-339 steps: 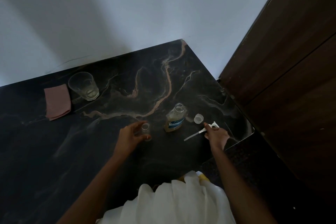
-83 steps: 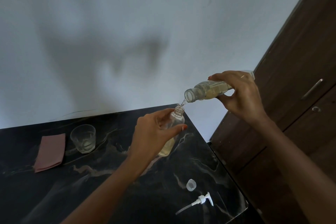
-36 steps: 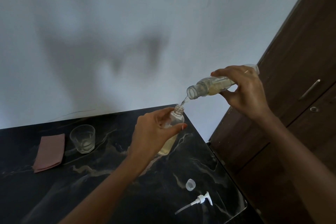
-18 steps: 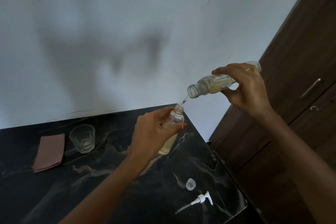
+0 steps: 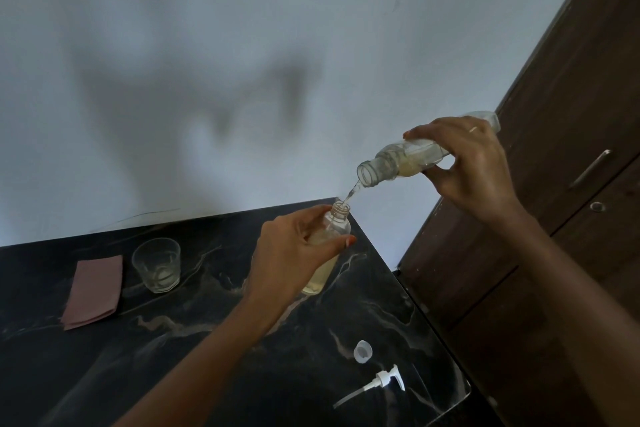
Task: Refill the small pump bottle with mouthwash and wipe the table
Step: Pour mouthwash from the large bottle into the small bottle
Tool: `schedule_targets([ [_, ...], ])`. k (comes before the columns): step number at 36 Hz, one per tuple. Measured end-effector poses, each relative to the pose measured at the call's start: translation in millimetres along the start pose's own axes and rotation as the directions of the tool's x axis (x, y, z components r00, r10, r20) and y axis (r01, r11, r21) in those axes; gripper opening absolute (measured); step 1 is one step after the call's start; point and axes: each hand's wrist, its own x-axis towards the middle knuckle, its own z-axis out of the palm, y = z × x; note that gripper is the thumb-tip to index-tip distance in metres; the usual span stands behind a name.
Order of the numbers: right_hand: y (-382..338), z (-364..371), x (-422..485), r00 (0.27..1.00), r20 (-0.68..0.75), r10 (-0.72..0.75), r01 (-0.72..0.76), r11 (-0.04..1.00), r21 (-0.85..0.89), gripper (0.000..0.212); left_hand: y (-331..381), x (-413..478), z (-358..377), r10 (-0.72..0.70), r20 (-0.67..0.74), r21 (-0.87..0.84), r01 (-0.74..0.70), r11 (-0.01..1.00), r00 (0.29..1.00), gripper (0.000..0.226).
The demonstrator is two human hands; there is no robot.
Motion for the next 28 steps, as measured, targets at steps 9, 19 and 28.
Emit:
schedule_targets([
  [9, 1.6, -2.5, 1.6, 1.0, 0.003, -0.027, 0.027, 1.0, -0.01, 0.038, 0.7, -0.9, -0.1, -0.009, 0.012, -0.012, 0.01, 1.0, 1.0, 0.053],
  [19, 1.3, -3.4, 1.9, 0.999, -0.005, -0.05, 0.049, 0.998, -0.038, 0.037, 0.3, -1.0, -0.3, 0.001, 0.011, 0.002, -0.001, 1.0, 1.0, 0.052],
  [28, -0.1, -5.3, 3.3, 0.997, -0.014, -0.071, 0.07, 0.996, -0.057, 0.036, -1.3, -1.2, 0.8, -0.02, 0.032, 0.003, 0.02, 1.0, 0.999, 0.055],
])
